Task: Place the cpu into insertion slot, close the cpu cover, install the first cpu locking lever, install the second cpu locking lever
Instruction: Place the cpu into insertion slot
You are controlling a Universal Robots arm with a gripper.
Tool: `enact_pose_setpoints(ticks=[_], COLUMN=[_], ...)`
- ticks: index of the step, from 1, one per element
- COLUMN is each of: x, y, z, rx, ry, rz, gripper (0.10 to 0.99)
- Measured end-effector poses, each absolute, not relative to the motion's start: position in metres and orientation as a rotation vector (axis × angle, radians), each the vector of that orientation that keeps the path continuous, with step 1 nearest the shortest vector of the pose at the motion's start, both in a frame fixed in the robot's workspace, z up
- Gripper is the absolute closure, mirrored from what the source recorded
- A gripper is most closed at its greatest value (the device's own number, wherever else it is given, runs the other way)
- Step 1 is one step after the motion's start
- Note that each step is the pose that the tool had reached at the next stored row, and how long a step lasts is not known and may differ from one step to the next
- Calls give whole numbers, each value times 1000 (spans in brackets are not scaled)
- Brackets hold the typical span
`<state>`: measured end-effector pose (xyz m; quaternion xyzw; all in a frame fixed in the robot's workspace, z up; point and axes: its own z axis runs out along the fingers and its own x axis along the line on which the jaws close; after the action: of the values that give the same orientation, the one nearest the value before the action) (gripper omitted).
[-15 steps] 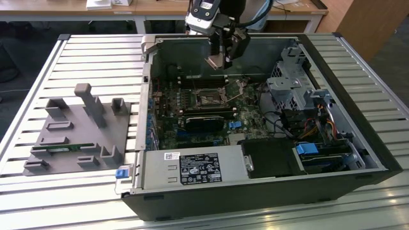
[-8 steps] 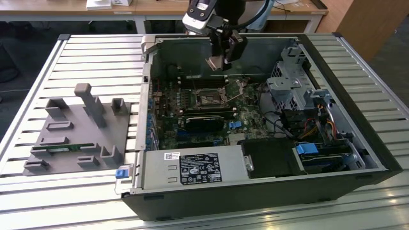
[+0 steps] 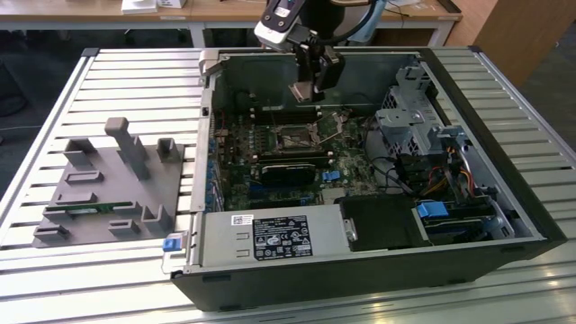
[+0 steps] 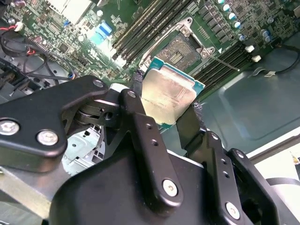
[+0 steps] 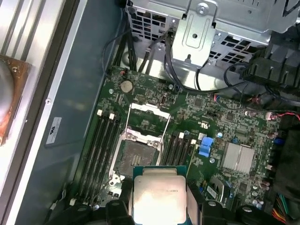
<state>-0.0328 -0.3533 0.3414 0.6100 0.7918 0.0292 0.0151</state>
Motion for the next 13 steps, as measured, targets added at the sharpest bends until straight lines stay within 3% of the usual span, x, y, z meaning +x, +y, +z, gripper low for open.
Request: enact_pose_setpoints(ticks=[13], x=[-33], y=[-353], z=[334], rx=[1914], ry=[2466], rz=[75], gripper=[545])
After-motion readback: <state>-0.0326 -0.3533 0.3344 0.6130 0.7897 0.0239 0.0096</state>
